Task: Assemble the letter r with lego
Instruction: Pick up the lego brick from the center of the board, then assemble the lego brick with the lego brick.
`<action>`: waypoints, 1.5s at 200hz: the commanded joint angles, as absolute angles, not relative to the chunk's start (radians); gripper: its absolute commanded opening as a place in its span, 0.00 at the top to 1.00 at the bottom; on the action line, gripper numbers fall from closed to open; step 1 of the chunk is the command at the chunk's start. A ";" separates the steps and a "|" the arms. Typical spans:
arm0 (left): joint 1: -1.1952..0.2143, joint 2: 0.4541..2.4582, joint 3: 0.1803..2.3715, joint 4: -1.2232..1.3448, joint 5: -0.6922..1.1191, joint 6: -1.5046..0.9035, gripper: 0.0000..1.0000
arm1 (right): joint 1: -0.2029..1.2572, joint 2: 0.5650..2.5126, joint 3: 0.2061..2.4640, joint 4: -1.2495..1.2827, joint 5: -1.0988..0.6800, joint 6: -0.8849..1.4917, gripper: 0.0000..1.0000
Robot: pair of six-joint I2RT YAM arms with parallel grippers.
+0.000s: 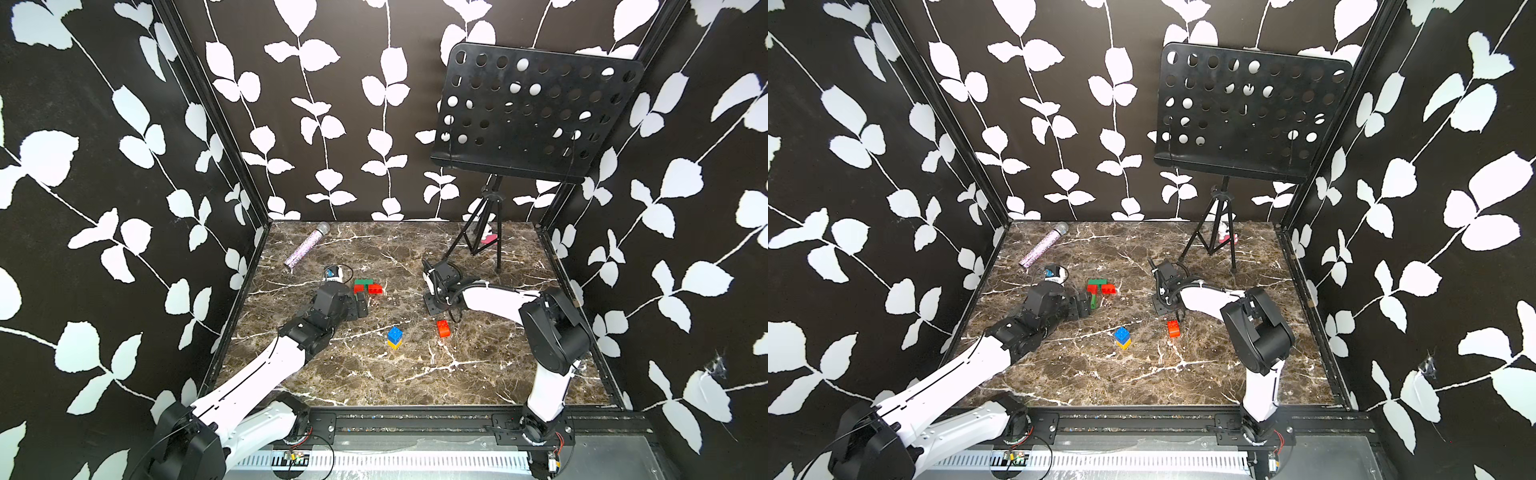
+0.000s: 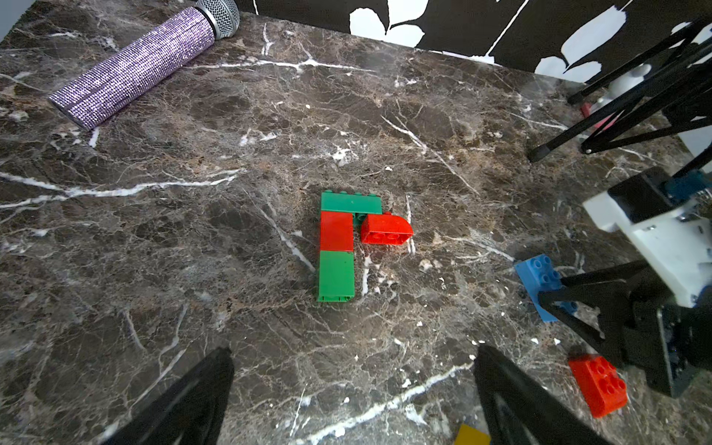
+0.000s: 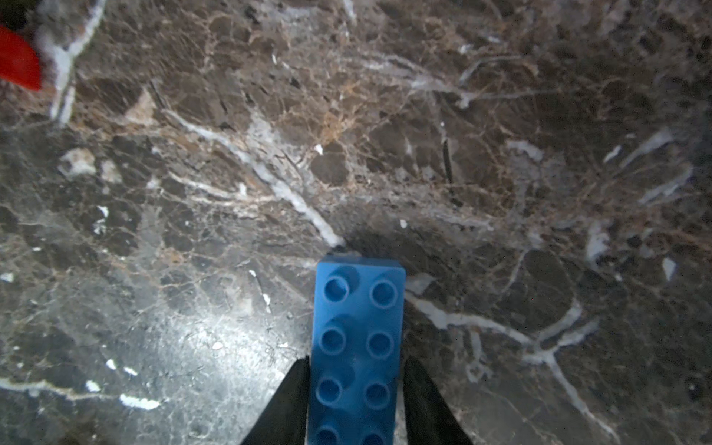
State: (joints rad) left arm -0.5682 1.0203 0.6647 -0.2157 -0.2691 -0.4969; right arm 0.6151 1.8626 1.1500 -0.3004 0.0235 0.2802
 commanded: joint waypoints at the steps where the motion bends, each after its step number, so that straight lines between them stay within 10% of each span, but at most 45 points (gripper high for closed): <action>1: -0.562 1.024 0.670 -0.213 -0.259 -0.486 0.01 | 0.620 1.880 1.152 -0.314 0.030 0.277 0.63; 125: -0.558 1.042 0.674 -0.202 -0.253 -0.476 0.01 | 0.622 1.513 1.019 -0.383 0.043 0.386 0.82; 300: -0.555 1.098 0.680 -0.176 -0.204 -0.484 0.01 | 0.719 1.545 0.917 -0.317 0.177 0.523 0.83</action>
